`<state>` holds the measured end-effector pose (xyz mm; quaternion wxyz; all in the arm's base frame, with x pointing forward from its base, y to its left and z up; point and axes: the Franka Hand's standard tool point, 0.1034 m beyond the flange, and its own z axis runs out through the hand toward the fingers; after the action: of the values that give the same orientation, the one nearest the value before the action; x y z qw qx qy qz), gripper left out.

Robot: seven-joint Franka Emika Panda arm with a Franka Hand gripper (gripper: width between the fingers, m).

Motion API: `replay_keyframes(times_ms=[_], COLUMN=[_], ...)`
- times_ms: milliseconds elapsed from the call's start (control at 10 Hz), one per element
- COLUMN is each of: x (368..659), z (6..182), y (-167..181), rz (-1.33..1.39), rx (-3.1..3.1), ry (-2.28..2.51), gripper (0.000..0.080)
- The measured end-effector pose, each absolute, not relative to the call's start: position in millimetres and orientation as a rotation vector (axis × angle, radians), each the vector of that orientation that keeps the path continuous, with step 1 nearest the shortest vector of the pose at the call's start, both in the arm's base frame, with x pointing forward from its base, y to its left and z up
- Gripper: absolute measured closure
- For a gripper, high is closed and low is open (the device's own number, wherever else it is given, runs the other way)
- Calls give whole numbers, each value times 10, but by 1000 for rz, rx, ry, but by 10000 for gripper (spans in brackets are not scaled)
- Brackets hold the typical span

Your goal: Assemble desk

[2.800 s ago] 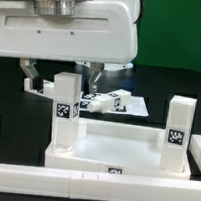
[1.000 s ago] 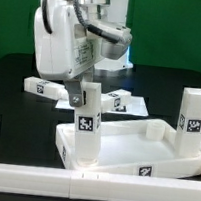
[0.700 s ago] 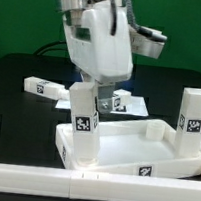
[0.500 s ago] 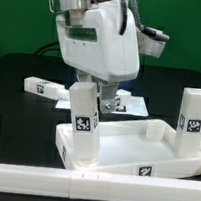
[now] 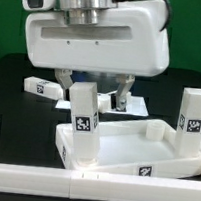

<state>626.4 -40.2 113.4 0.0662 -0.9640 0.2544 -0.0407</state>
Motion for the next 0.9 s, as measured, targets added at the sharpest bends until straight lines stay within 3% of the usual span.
replay_keyframes(times_ms=[200,300,400,500,900], x=[6263,6262,6260,6245,6270], z=[1133,1133,1130,1118,1103], y=[-416,-417,-416,-441,-353], rz=[-120,-119,-111,-100,-30], rx=[-2892,-2889,-2858,-2825,-2400], ry=[822,830,922,1021,1789], gripper=[174,361,361,509,509])
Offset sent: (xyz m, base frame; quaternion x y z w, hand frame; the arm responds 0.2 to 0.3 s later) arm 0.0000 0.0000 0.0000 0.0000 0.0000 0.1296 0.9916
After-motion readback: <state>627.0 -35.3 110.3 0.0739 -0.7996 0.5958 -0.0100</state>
